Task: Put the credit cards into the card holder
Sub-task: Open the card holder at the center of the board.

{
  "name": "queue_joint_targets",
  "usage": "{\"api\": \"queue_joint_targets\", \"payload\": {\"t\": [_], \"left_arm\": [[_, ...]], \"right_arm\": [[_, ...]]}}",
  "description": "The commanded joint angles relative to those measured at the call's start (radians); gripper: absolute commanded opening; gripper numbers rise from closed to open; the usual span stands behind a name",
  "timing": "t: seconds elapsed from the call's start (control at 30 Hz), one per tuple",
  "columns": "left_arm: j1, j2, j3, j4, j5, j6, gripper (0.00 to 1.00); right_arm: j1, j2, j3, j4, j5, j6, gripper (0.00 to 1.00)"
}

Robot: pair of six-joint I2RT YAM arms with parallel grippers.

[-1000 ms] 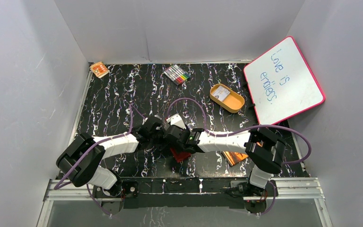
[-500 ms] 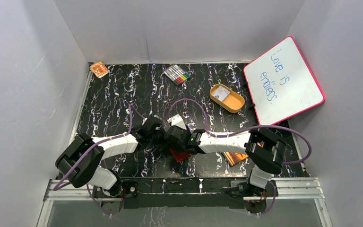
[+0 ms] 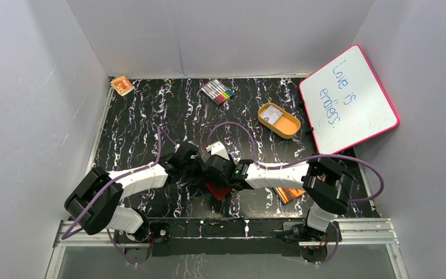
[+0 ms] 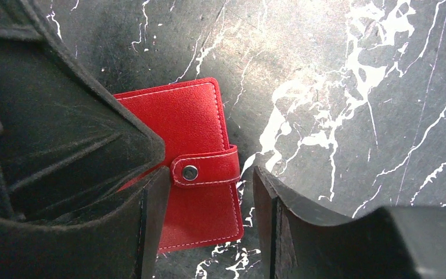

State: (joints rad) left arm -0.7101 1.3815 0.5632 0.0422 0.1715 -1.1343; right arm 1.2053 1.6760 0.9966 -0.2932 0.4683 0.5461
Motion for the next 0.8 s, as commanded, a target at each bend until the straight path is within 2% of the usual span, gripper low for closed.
{"api": "queue_joint_targets", "payload": {"t": [0.0, 0.4, 0.77], "left_arm": [[-0.008, -0.047, 0.074, -0.027, 0.014, 0.022, 0.23], [-0.007, -0.049, 0.11, -0.072, -0.014, 0.045, 0.22], [-0.005, 0.032, 0.089, -0.047, -0.012, 0.052, 0.05]], "right_arm": [[0.011, -0.034, 0.003, -0.021, -0.028, -0.012, 0.64], [0.011, -0.119, 0.013, -0.031, -0.07, -0.014, 0.67], [0.013, -0.112, -0.001, 0.008, -0.127, -0.038, 0.56]]}}
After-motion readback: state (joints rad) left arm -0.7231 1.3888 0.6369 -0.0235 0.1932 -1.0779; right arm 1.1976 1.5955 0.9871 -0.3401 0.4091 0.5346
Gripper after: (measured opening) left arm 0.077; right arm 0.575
